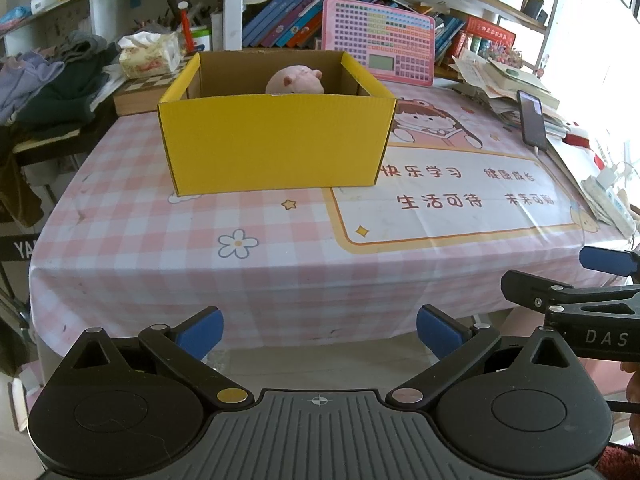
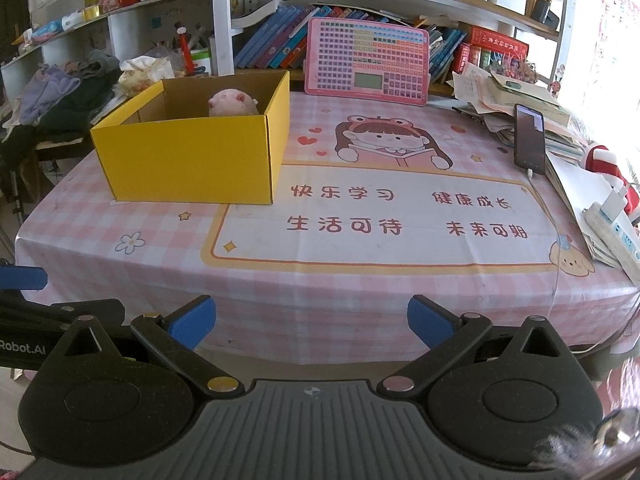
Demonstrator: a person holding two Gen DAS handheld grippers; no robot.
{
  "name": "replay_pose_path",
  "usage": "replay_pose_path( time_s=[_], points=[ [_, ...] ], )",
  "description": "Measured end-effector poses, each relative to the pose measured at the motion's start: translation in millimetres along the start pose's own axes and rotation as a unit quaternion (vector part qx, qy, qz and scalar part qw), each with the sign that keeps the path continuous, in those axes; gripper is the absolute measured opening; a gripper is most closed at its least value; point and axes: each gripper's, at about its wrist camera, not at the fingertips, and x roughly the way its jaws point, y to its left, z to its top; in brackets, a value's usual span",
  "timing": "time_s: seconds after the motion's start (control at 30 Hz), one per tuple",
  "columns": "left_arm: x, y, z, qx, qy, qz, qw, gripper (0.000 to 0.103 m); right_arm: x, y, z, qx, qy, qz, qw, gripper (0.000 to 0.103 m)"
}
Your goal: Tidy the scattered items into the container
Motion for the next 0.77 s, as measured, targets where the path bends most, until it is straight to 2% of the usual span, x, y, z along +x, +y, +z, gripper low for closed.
replay_pose_path(
  time_s=[0.57, 0.77],
  points=[
    [5, -1, -2, -0.008, 0.012, -0.007, 0.9999, 0.103, 3, -4, -2, 0.001, 0.008, 0.004, 1.000, 0.103],
    [10, -3, -4, -0.009, 0.031, -0.016, 0.9993, 0.103, 5, -8, -1, 0.002, 0.015, 0.007, 1.000, 0.103]
  ],
)
